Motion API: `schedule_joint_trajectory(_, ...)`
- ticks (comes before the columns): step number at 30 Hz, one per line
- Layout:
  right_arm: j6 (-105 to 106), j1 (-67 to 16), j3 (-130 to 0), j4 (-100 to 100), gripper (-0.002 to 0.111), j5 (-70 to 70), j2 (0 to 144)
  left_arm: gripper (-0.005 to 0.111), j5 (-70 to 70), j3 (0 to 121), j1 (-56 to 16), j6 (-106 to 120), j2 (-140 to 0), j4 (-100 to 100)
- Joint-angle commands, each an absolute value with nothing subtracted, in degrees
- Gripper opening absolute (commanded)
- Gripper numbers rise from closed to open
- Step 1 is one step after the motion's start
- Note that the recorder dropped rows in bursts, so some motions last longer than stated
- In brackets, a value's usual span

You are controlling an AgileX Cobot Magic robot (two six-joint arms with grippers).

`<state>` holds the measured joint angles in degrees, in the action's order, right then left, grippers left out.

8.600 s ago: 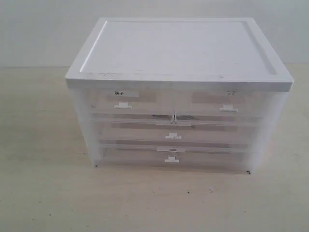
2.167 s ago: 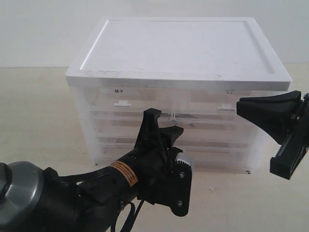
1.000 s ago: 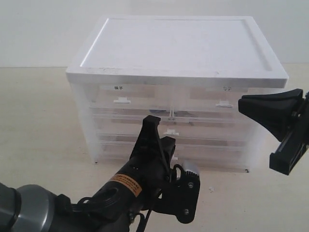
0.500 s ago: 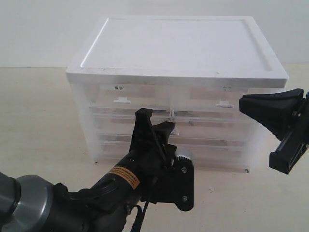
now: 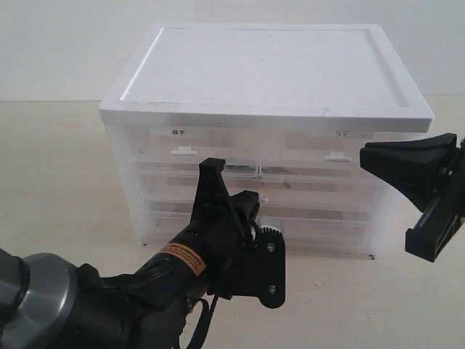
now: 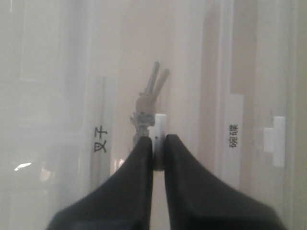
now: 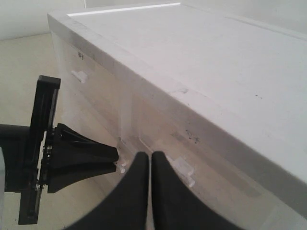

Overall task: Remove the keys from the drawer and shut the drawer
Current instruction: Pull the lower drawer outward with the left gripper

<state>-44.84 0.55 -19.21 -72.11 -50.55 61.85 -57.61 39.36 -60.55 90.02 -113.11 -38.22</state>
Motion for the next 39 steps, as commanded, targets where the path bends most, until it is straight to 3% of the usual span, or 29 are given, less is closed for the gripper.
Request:
schedule_joint_trajectory(1,-44.57,0.65,-19.47,-71.72,0.0,-50.55,61.89,0.005,-55.18,39.36,-60.76,89.93,-113.32,-38.4)
schedule_joint_trajectory(39,-44.65,0.65,-19.47,-71.85,0.0,-50.55,61.89,0.005,-52.92,37.21,-79.37,104.66,-110.83,-64.02)
